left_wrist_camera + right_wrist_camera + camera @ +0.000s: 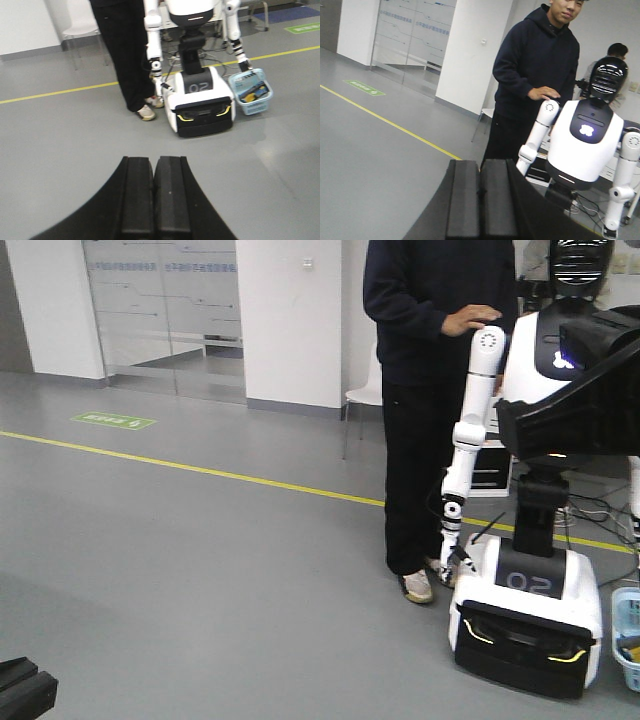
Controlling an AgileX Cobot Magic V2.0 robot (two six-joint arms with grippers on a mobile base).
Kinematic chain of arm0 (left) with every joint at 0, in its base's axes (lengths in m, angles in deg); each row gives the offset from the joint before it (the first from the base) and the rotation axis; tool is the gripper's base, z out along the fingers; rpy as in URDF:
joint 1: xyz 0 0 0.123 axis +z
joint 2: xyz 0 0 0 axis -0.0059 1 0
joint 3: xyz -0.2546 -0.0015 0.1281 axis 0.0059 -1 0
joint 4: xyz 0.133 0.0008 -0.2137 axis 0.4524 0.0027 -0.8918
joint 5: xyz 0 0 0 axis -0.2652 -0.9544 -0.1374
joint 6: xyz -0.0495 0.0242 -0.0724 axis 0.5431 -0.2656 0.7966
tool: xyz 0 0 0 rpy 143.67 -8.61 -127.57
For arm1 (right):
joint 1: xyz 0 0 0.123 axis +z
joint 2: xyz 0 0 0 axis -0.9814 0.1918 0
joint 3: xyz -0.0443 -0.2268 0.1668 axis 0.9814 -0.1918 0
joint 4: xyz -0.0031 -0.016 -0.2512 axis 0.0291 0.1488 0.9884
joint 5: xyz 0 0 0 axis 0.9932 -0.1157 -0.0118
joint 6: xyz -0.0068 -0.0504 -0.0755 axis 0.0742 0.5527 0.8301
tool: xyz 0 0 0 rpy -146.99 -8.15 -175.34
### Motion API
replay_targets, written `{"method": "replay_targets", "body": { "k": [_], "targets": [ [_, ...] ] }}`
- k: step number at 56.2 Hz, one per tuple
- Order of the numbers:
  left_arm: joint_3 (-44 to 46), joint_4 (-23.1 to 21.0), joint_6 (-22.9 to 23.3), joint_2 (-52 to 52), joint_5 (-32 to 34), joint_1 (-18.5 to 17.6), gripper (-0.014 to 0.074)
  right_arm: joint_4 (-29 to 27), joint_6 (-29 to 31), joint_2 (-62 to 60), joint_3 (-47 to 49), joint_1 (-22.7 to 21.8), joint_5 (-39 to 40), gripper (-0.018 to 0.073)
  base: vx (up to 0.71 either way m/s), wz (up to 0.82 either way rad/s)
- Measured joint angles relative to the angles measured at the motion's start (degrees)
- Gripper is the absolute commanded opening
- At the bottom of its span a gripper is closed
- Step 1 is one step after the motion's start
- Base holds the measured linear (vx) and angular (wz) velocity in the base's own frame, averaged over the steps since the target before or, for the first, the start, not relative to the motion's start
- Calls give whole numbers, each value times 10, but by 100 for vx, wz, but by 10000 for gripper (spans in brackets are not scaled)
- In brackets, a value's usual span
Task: Pick snacks and fruit into basket
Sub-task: 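Drive the base to the black fruit display stand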
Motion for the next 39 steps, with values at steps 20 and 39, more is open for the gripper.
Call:
{"method": "replay_targets", "body": {
  "k": [20, 39],
  "targets": [
    [0, 0, 0, 0, 0, 0, -6, 0, 0, 0, 0, 0, 0, -7, 14, 51],
    [0, 0, 0, 0, 0, 0, -6, 0, 0, 0, 0, 0, 0, -7, 18, 65]
  ]
}}
